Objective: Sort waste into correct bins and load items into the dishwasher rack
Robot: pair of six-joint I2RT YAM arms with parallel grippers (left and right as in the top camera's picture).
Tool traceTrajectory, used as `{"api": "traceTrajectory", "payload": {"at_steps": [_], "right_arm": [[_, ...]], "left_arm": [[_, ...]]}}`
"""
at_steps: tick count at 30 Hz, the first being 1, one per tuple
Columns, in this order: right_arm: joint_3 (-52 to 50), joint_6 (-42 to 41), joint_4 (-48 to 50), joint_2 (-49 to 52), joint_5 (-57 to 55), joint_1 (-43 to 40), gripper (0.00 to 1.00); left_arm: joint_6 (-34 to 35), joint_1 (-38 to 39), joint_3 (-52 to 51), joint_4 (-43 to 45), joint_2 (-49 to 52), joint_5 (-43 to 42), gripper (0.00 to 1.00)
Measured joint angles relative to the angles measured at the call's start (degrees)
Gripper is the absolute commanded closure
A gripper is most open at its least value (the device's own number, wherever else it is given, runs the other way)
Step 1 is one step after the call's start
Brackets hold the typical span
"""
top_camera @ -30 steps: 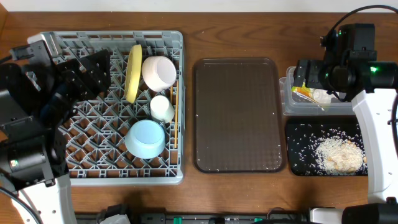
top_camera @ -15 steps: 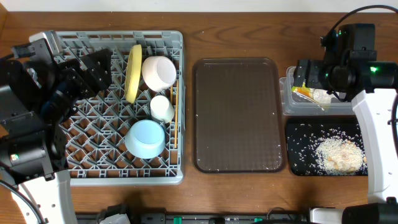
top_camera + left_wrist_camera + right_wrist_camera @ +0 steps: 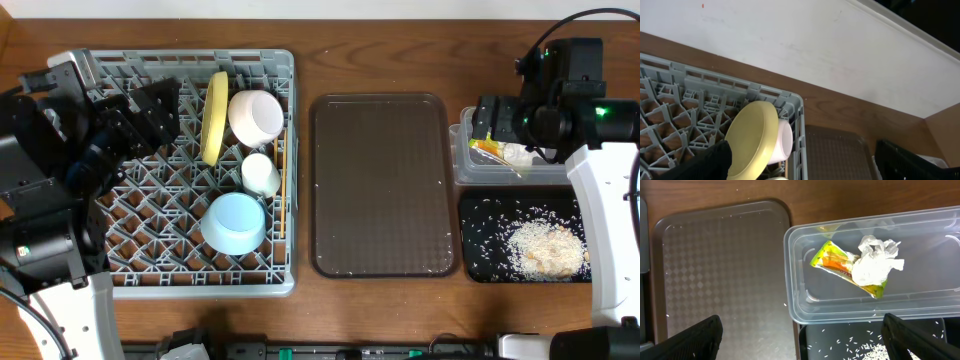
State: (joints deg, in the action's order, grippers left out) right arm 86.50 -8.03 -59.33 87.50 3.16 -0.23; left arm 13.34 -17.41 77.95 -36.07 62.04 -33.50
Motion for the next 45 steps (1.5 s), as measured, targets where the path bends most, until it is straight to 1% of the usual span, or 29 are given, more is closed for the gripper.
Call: {"api": "traceTrajectory", "payload": {"at_steps": [15, 18, 21, 27, 32, 36, 42, 45], "right_arm": [[0.0, 0.0, 0.0, -0.09, 0.0, 0.02, 0.01], [-0.02, 0.0, -0.02, -1.51, -0.02, 0.02, 0.01], [-0.11, 0.0, -0.02, -5.97, 0.0, 0.02, 0.01], [-0.04, 0.0, 0.0, -20.57, -0.07, 0.13, 0.01], [0.0, 0.0, 0.0, -29.92, -0.02, 0.15, 0.01], [0.0, 0.0, -0.04, -35.08, -0.2, 0.48, 0.01], [-0.07, 0.5, -0.04, -42.12, -0.13, 4.81, 0.01], [-2.1, 2.43, 0.48, -46.49, -0.2, 6.36, 0.01]], "left_arm": [[0.0, 0.0, 0.0, -0.04, 0.02, 0.02, 0.07], [0.0, 0.0, 0.0, -0.04, 0.02, 0.0, 0.07], [0.0, 0.0, 0.0, -0.07, 0.02, 0.02, 0.07], [0.0, 0.0, 0.0, -0.09, 0.02, 0.02, 0.07], [0.0, 0.0, 0.0, -0.15, 0.02, 0.0, 0.07], [0.0, 0.0, 0.0, -0.13, 0.02, 0.0, 0.07], [0.0, 0.0, 0.0, -0.13, 0.13, 0.02, 0.07], [0.0, 0.0, 0.0, -0.17, 0.26, 0.02, 0.07]]}}
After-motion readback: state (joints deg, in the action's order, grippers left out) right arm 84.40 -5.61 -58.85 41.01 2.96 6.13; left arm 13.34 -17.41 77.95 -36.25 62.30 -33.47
